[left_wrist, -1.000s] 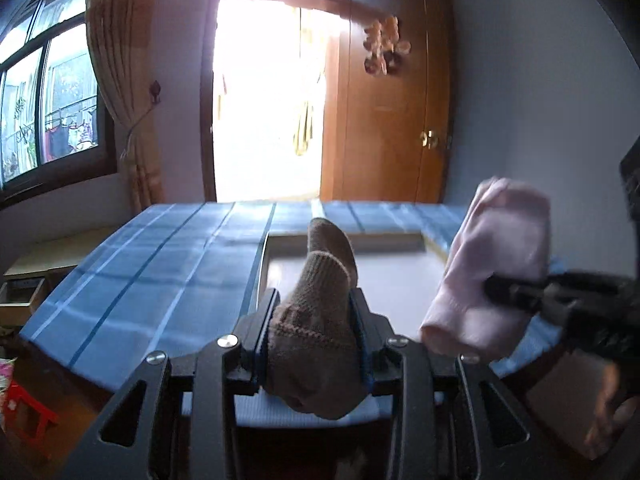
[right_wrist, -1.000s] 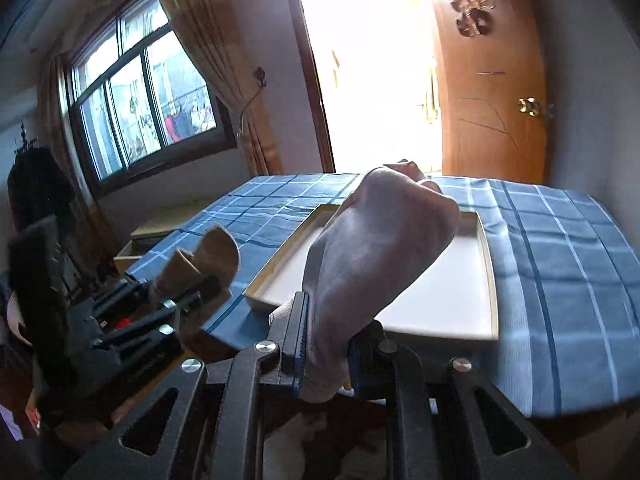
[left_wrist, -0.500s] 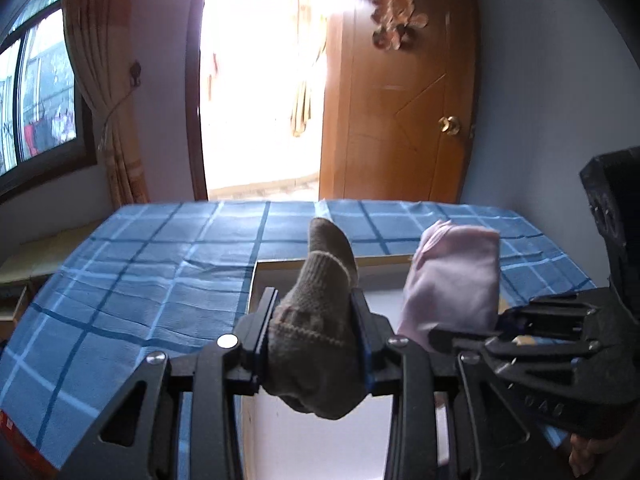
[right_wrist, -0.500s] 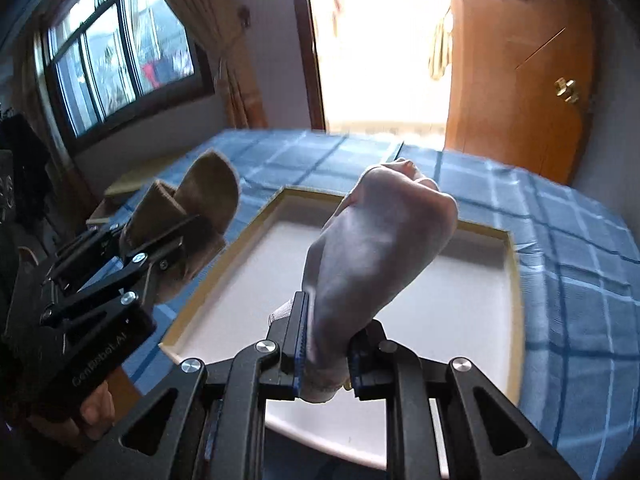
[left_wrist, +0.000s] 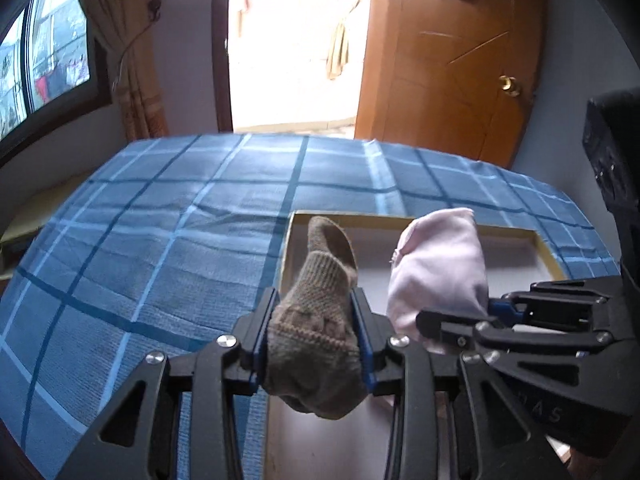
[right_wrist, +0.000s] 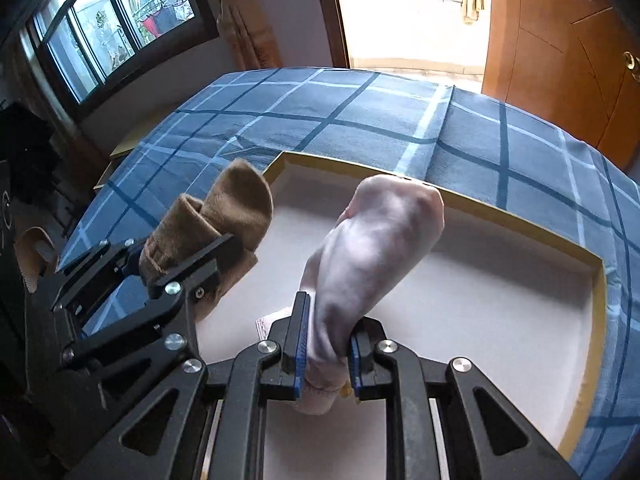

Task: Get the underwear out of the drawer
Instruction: 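Lift both held items out of the drawer and carry them over the tray, then open both tools to drop the sock and pink garment into the tray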

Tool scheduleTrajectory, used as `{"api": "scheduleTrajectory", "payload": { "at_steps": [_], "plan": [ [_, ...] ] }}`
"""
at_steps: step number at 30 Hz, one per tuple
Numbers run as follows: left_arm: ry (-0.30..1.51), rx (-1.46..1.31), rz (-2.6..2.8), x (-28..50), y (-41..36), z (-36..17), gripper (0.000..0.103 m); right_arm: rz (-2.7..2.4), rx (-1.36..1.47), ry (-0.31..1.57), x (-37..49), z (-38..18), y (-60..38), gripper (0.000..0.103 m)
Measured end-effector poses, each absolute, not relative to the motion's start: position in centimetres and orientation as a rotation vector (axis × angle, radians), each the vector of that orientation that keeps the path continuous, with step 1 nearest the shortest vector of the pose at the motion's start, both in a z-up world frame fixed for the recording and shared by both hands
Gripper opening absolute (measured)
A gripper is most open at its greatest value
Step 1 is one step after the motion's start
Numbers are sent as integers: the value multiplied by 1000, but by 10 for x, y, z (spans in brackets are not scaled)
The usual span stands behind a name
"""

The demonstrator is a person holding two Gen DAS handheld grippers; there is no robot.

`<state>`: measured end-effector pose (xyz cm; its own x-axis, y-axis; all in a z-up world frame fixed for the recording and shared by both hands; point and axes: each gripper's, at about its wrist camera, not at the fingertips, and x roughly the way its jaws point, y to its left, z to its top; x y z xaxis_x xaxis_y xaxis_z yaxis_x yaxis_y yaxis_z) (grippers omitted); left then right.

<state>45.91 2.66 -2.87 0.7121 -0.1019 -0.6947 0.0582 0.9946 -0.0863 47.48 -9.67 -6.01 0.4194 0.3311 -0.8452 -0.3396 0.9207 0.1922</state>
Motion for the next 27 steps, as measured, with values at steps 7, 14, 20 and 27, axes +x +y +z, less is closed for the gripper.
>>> {"api": "scheduleTrajectory", "payload": {
  "at_steps": [7, 14, 20, 27],
  "plan": [
    [800, -118, -35, 464, 38, -30, 73, 417, 142, 1069, 493, -70, -100, 20],
    [703, -47, -24, 443, 32, -7, 102, 463, 378, 1024, 482, -59, -135, 31],
    [693, 44, -14, 422, 20, 1, 103, 440, 417, 892, 452, -31, -147, 41],
    [699, 79, -37, 384, 10, -8, 103, 422, 420, 806, 394, -18, -163, 41]
  ]
}}
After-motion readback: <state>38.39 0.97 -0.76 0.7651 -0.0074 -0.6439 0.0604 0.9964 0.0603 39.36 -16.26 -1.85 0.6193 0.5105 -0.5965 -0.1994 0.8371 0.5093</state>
